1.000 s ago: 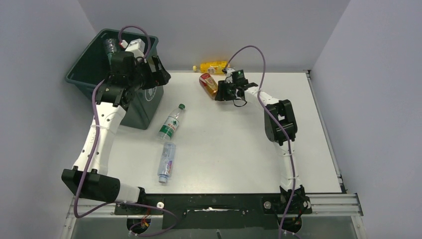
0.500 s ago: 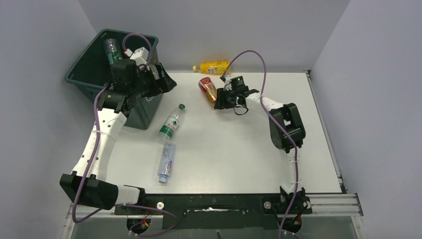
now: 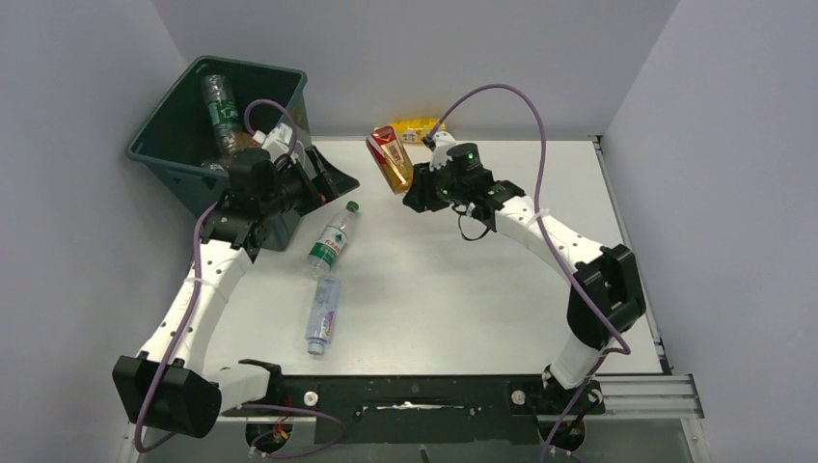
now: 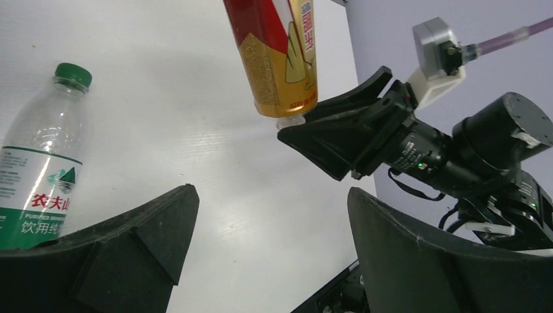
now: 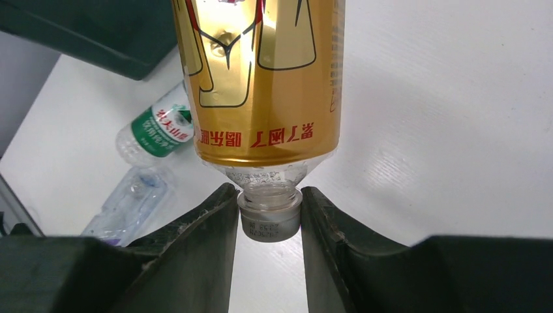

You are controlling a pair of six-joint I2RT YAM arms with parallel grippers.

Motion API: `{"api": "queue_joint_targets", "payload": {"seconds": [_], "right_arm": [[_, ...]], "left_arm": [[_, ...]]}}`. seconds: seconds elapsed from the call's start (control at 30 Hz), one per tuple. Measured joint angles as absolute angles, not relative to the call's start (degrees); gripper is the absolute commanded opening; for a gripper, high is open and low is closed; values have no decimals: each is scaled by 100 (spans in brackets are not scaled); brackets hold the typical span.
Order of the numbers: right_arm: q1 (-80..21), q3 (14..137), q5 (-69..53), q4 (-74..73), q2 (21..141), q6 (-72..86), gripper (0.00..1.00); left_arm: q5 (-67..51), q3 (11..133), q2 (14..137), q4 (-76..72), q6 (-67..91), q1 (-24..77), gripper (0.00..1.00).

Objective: Put the plastic bottles in the bin
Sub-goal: Pick up the plastic bottle at the center of the board.

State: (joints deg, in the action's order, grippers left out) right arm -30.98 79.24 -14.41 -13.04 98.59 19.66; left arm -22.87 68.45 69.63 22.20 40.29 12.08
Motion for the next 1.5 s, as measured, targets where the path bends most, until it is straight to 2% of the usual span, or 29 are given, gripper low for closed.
{"api": "queue_joint_targets", "payload": {"seconds": [0.37,0.67,1.03,1.5], "right_arm": [[-3813,7828,-1363,-1343,8971,2401,18],[-4609,7756,-1236,-1356,8820,2646,18],[-4930,7583,-722,-1435,8407,2838,17],[-5074,7583,-489,-1516,8184,2862,17]], "left_arm": [[-2416,5677,6392,716,5319,1297,86],[-1964,5339,5826,-213,5776,1610,86],[-1441,5345,5631,-257,5710,1911,86],[-908,5586,5618,486,5352,2032,86]]}}
